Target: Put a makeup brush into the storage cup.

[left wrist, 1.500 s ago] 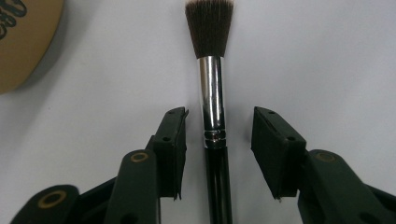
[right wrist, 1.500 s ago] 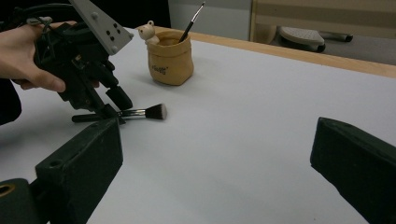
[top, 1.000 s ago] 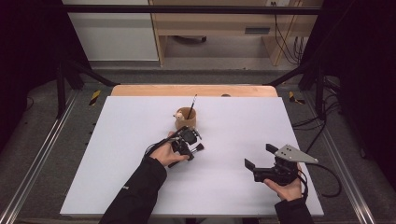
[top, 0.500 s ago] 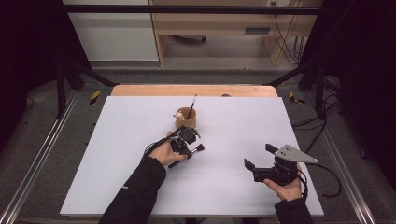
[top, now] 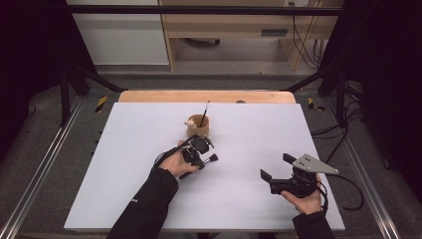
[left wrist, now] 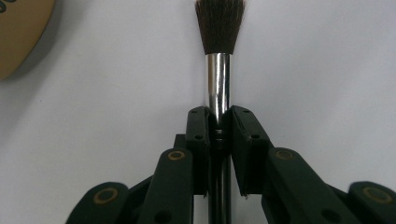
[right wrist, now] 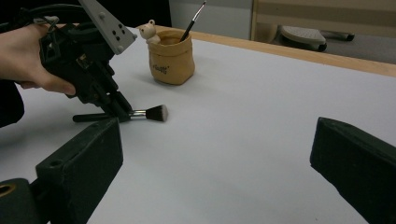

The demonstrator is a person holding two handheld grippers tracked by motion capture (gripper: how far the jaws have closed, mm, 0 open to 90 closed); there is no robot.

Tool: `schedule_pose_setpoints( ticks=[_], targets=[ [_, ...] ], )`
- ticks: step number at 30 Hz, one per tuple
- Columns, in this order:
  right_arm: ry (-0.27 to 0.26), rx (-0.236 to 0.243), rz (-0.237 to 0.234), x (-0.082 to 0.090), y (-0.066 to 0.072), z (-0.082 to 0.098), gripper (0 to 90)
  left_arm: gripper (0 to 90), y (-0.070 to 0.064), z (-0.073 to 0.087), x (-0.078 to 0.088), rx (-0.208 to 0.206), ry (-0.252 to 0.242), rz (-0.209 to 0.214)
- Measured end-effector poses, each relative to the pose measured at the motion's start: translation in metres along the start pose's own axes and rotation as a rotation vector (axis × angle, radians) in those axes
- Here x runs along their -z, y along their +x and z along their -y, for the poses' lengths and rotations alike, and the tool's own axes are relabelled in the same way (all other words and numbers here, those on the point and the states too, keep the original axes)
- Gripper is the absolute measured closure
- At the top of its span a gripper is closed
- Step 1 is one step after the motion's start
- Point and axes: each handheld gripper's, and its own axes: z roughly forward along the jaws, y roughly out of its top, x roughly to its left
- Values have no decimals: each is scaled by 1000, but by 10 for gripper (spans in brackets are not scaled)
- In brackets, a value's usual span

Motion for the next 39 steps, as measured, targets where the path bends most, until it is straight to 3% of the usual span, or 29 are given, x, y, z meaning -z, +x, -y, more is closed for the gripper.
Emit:
schedule_pose_setpoints(
  ticks=[11,34,39],
  targets=[
    [0,0,-2,0,0,0,33,781,-1,1,1,-22,-11,-9],
    [0,0,-5,0,0,0,34,785,-3,5,19,-53,-16,-7],
    [0,-2,-6,-1,1,0,34,784,-6,6,27,-65,-38,-12]
  ],
)
